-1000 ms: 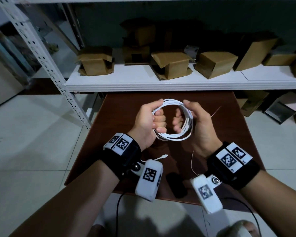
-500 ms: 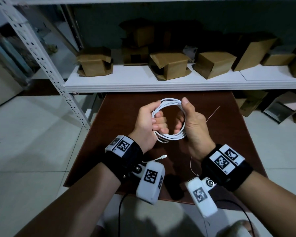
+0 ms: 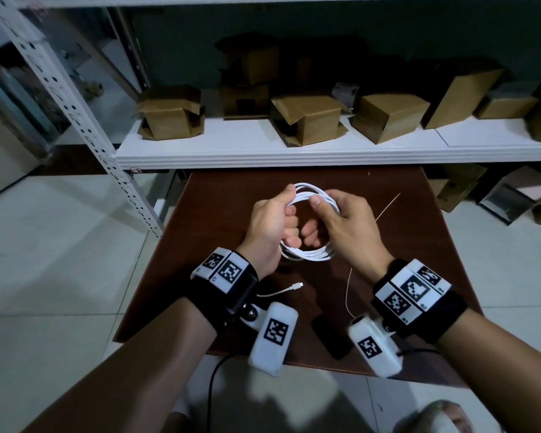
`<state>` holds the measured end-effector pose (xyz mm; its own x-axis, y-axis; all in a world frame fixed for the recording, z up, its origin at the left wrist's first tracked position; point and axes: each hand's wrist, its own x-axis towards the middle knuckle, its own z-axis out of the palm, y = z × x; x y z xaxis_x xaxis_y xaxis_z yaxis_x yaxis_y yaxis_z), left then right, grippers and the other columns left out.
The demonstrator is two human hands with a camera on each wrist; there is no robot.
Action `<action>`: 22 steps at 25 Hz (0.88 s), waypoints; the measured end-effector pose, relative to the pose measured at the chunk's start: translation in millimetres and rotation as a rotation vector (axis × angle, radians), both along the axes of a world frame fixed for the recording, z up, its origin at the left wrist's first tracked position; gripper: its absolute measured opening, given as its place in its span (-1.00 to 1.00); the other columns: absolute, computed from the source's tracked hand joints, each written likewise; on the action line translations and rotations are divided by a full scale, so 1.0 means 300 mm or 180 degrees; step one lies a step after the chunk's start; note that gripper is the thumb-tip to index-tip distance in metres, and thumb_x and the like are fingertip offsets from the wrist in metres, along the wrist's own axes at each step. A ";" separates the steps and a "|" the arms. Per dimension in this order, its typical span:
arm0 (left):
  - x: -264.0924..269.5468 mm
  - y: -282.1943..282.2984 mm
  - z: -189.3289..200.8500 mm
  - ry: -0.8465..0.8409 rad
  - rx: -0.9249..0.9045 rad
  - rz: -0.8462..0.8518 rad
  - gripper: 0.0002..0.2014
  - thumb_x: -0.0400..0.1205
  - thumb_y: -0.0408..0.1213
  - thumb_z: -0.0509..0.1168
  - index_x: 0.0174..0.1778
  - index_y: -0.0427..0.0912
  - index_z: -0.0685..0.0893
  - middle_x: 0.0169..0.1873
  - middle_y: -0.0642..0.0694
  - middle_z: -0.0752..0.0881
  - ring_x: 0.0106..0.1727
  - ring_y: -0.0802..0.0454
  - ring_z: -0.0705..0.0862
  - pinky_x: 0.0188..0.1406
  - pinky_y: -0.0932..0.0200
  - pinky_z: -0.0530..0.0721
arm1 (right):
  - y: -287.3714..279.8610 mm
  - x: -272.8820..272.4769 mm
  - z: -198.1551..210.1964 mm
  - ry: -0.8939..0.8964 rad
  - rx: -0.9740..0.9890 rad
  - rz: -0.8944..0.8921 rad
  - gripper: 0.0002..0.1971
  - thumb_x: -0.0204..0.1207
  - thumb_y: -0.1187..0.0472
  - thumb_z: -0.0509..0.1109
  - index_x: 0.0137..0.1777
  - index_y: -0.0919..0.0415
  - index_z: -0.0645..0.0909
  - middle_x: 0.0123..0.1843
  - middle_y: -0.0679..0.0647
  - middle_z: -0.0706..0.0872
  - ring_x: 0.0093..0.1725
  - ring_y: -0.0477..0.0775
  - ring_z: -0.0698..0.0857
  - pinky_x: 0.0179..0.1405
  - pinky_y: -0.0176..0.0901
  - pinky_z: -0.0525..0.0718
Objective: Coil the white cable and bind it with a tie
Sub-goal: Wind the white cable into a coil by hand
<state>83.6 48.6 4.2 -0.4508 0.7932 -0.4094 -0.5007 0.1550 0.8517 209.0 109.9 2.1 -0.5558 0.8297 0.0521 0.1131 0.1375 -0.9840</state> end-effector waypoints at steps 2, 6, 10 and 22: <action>-0.009 0.000 0.002 0.0064 0.0001 -0.0025 -0.52 0.81 0.01 0.29 -0.39 -0.09 0.35 -0.61 0.06 0.19 -0.67 0.14 0.12 -0.67 0.29 0.20 | -0.003 0.007 0.004 -0.0210 -0.0039 0.0050 -0.75 0.82 0.07 0.31 0.03 0.20 0.72 -0.35 0.29 0.84 -0.43 0.20 0.82 -0.40 0.08 0.78; -0.023 -0.012 0.023 0.0105 -0.0132 0.0061 -0.47 0.70 0.17 0.38 -0.40 -0.11 0.39 -0.59 0.04 0.20 -0.63 0.13 0.12 -0.65 0.28 0.15 | -0.010 0.010 -0.006 -0.0709 0.0575 0.0065 -0.55 0.82 -0.08 0.26 -0.09 0.25 0.74 -0.41 0.07 0.84 -0.46 0.18 0.81 -0.50 -0.08 0.67; -0.028 -0.016 0.019 0.0207 -0.0238 0.0207 -0.54 0.69 -0.03 0.44 -0.39 -0.08 0.37 -0.60 0.04 0.20 -0.65 0.13 0.12 -0.67 0.30 0.13 | -0.018 0.010 -0.014 -0.0723 0.0504 0.0211 -0.53 0.81 -0.10 0.26 -0.10 0.27 0.76 -0.39 0.08 0.85 -0.40 0.28 0.83 -0.45 0.09 0.72; 0.021 -0.016 0.015 0.0521 -0.0253 -0.0244 -0.65 0.74 -0.10 0.41 -0.31 -0.14 0.51 -0.66 0.08 0.30 -0.69 0.18 0.18 -0.70 0.34 0.16 | -0.026 -0.011 0.040 0.0064 -0.1479 0.0049 -0.67 0.61 0.11 0.41 -0.37 0.15 0.49 -0.50 0.01 0.32 -0.56 -0.02 0.21 -0.60 -0.22 0.11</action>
